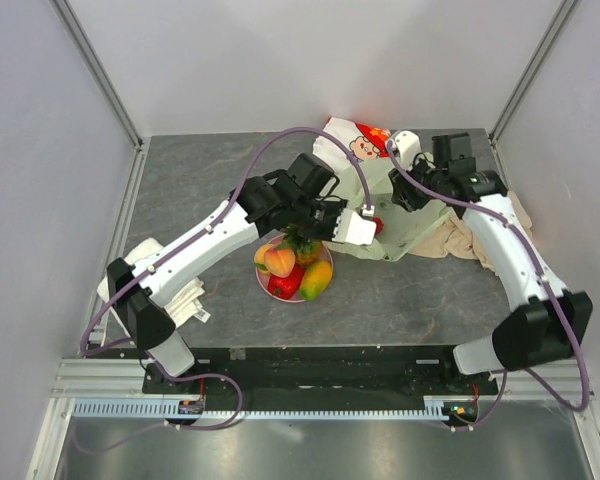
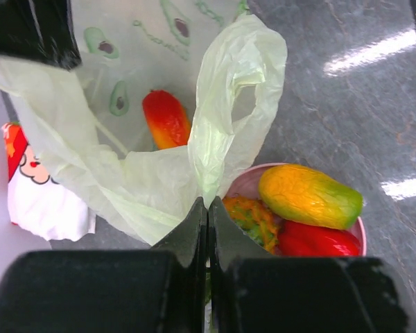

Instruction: Take the fake fruits out of the plastic bag

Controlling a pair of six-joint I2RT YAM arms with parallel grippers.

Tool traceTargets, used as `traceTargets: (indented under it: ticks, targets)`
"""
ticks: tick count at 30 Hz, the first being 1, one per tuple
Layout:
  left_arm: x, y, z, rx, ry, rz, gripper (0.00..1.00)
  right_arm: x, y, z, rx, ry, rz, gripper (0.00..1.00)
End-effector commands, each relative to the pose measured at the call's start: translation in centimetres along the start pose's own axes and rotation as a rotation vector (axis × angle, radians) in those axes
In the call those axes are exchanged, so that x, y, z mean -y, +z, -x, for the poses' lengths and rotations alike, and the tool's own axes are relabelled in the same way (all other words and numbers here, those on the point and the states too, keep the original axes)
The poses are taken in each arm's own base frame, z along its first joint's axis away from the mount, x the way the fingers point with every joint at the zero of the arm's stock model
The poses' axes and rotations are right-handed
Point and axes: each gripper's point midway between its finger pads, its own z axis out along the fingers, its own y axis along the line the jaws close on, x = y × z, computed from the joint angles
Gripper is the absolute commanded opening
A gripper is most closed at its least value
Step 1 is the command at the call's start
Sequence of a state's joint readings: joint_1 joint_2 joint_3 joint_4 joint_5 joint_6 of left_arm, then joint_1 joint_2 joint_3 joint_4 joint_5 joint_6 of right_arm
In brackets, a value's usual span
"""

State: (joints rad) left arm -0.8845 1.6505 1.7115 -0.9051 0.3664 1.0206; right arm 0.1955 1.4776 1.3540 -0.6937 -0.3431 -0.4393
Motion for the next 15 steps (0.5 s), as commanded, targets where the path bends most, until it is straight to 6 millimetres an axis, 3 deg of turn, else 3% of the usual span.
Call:
traceTargets:
  ticks: [1, 3, 6, 9, 10, 15]
  targets:
    - [-3.1, -0.4, 0.5, 0.035, -0.044, 0.113, 0.02, -1.5, -4.9, 1.6, 0.037, -0.06, 0.017, 0.36]
    - [-3.4, -0.9, 0.8, 0.045, -0.044, 0.126, 0.02, -2.2, -5.0, 1.2, 0.039, -0.056, 0.041, 0.41]
    - [-2.8, -1.9, 1.9, 0.09, -0.059, 0.118, 0.02, -3.5, -3.0, -0.1, 0.012, 0.0, 0.106, 0.55]
    - [-0.6, -2.1, 1.7, 0.106, -0.086, 0.068, 0.02, -4.2, 0.0, -1.1, -0.013, -0.003, 0.16, 0.57]
    - [0.7, -1.5, 0.8, 0.089, -0.097, 0.036, 0.02, -4.4, 1.0, -0.8, 0.003, -0.025, 0.165, 0.57]
    - [1.9, -1.4, 0.0, 0.068, -0.091, 0.019, 0.02, -3.9, 4.9, -2.5, -0.065, -0.009, 0.156, 0.64]
